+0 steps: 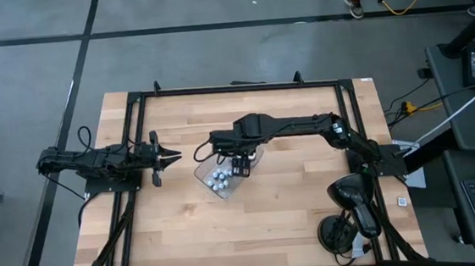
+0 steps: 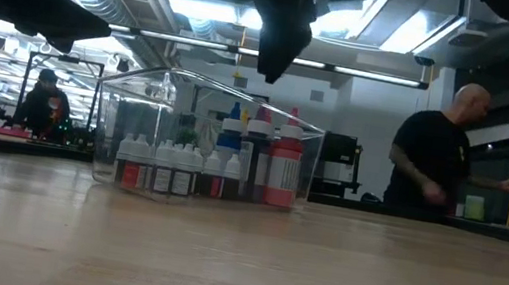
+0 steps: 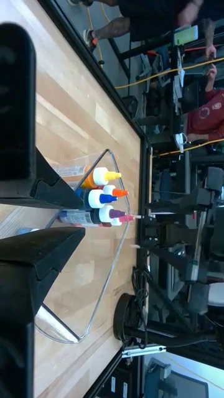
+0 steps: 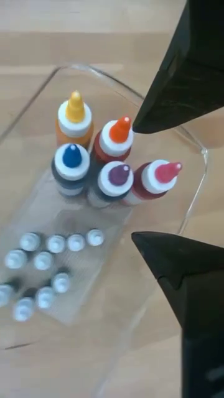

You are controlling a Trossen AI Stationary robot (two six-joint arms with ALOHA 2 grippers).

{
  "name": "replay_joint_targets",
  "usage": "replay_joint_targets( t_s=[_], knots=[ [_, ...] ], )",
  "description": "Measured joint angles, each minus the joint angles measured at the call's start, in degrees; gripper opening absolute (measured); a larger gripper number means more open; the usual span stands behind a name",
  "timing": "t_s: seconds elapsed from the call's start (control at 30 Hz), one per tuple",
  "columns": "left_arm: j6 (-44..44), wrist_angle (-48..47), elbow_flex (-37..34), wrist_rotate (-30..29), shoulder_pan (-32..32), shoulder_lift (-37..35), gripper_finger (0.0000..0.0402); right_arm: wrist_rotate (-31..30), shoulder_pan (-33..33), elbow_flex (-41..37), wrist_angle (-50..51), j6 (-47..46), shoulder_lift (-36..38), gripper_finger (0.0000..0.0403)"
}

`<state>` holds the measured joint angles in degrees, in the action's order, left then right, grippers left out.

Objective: Pick & Place food coloring
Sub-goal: Return to Home Position

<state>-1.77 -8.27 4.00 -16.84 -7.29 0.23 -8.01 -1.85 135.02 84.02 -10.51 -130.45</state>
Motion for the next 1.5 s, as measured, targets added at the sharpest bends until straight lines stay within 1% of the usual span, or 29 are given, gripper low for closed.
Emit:
replay_joint_targets(
  t_s=[0.1, 0.2, 0.27, 0.37, 0.5, 0.63, 0.7, 0.8, 1.0, 1.1, 1.23, 1.33, 1.5],
  knots=[
    [0.01, 0.00, 0.01, 0.01, 0.01, 0.00, 0.0052, -0.02, 0.09, -0.65, -1.57, -4.01, 0.84, 0.0272],
    [0.01, 0.02, -0.01, 0.00, 0.02, 0.00, 0.0054, 0.07, 0.72, -2.40, -7.27, -5.30, 1.42, 0.0272],
    [0.00, 0.00, -0.01, 0.00, 0.00, 0.02, 0.0056, 0.33, 1.61, -5.59, -14.94, -5.75, 2.61, 0.0273],
    [0.01, 0.01, 0.01, 0.00, 0.00, 0.01, 0.0056, 1.64, 2.82, -11.96, -28.69, -5.75, 6.40, 0.0273],
    [0.01, 0.00, -0.01, 0.00, 0.00, 0.00, 0.0053, 2.08, 4.17, -23.99, -46.36, -4.89, 14.56, 0.0273],
    [0.00, 0.00, 0.00, 0.00, 0.00, 0.00, 0.0052, 2.10, 5.88, -40.28, -64.32, -2.63, 24.42, 0.0273],
    [0.01, 0.00, -0.01, 0.00, 0.00, 0.00, 0.0054, 1.80, 6.91, -47.95, -70.64, -1.91, 29.50, 0.0273],
    [0.01, 0.00, -0.01, 0.00, 0.02, 0.00, 0.0057, -1.01, 8.10, -57.76, -73.82, 0.11, 36.66, 0.0273],
    [0.00, 0.00, 0.00, 0.00, 0.02, 0.00, 0.0053, -7.59, 9.27, -71.46, -76.70, 8.86, 50.53, 0.0273],
    [0.01, 0.00, -0.01, 0.00, 0.00, 0.00, 0.0051, -11.90, 9.27, -78.87, -83.09, 13.62, 57.75, 0.0273],
    [0.00, 0.00, -0.01, 0.00, 0.02, 0.02, 0.0055, -15.64, 9.25, -88.85, -92.87, 18.61, 66.30, 0.0273],
    [0.01, 0.00, -0.01, 0.00, 0.02, 0.00, 0.0057, -16.37, 9.27, -95.23, -98.23, 19.84, 71.02, 0.0273],
    [0.01, 0.00, -0.01, 0.00, 0.02, 0.00, 0.0053, -16.35, 11.08, -103.63, -100.44, 18.95, 77.46, 0.0273]
  ],
)
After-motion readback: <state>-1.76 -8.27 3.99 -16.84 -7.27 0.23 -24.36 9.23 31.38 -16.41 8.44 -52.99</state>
